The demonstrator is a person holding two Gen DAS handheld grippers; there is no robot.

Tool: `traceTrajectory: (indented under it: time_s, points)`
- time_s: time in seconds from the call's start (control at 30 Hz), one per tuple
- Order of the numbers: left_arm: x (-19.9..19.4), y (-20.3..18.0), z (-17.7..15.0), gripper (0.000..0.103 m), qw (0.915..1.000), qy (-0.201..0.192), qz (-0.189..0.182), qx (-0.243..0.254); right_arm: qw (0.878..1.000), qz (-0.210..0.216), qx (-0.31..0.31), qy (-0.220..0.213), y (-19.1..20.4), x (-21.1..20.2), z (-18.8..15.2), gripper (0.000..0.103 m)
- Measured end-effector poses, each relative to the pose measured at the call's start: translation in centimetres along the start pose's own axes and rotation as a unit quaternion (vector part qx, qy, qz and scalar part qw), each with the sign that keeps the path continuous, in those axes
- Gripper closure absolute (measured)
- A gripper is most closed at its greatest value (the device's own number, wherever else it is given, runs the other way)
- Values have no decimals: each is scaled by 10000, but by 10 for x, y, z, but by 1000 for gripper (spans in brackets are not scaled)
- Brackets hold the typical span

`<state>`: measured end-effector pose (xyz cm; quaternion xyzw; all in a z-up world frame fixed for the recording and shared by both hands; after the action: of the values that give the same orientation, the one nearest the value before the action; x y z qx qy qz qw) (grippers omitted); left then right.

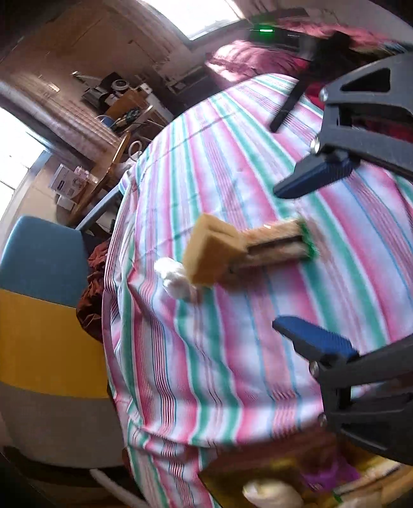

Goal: Organize objects
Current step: 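Grasp the yellow sponge lying on the cracker pack with the left gripper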

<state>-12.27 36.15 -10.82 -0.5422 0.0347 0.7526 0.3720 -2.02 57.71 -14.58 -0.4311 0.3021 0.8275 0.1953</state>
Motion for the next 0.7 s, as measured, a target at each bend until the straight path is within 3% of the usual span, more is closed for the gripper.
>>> traceTrajectory:
  time_s: [0.2, 0.3, 0.57, 0.6, 0.67, 0.7]
  points:
    - [42, -12, 49, 10, 9993, 231, -34, -295, 9999, 148, 25, 84, 2, 3, -2, 28]
    - [72, -12, 64, 5, 9976, 548, 114, -408, 9996, 233, 38, 168, 4, 6, -5, 28]
    - [125, -15, 67, 4, 9902, 1289, 485, -213, 9984, 440, 132, 338, 7, 15, -9, 27]
    - [130, -12, 66, 6, 9893, 1353, 464, -269, 9983, 454, 130, 352, 7, 15, -10, 27]
    - [137, -3, 59, 26, 9864, 1494, 538, -423, 9981, 477, 137, 362, 7, 17, -10, 27]
    - [136, 1, 56, 28, 9865, 1492, 473, -483, 9981, 485, 149, 354, 6, 17, -10, 27]
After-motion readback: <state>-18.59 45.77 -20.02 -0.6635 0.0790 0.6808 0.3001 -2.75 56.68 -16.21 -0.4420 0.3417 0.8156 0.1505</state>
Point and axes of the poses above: each gripper's, at about its wrist camera, not at the fingertips, and x roughly the way its jaws point, y to its left, z to its top, the point moved 10 cm from there along x, roughly the way its jaws point, and after that the axes turned 4 degrees about y, right-handed, at the moved point
